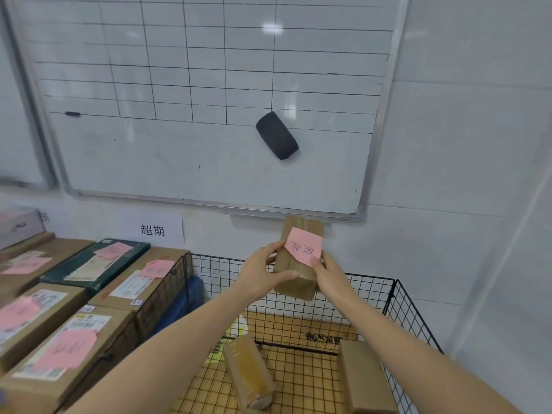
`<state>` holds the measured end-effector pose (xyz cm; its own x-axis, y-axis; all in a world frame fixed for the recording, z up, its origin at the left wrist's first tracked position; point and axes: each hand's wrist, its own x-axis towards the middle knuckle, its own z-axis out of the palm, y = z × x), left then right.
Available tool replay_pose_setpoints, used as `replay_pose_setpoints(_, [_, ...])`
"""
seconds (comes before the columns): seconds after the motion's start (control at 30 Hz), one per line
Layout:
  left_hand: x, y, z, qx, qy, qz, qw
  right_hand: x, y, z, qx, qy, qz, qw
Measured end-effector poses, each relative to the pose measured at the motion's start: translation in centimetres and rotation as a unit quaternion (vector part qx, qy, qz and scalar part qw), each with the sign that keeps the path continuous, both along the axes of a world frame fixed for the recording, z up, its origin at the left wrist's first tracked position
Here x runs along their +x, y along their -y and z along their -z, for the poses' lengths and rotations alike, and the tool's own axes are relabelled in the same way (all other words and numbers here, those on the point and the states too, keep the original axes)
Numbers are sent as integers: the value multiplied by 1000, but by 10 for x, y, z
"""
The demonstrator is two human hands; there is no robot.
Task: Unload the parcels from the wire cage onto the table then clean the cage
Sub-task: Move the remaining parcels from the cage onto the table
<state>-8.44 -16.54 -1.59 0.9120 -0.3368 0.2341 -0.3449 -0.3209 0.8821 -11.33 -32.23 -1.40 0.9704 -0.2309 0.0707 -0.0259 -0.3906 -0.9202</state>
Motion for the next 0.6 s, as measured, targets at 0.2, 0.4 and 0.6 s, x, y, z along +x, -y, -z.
replay_pose_setpoints(0.2, [-1,11,2,-68,-127,16,989,0,-3,0,-33,52,-6,998])
replay_pose_setpoints(0.4, [17,9,-3,-130,-143,-54,980,1,14,2,-67,46,-54,995])
replay_pose_setpoints(0.6, [27,-18,-24,-30,-151,57,986,4,44,-15,-192,64,-34,979])
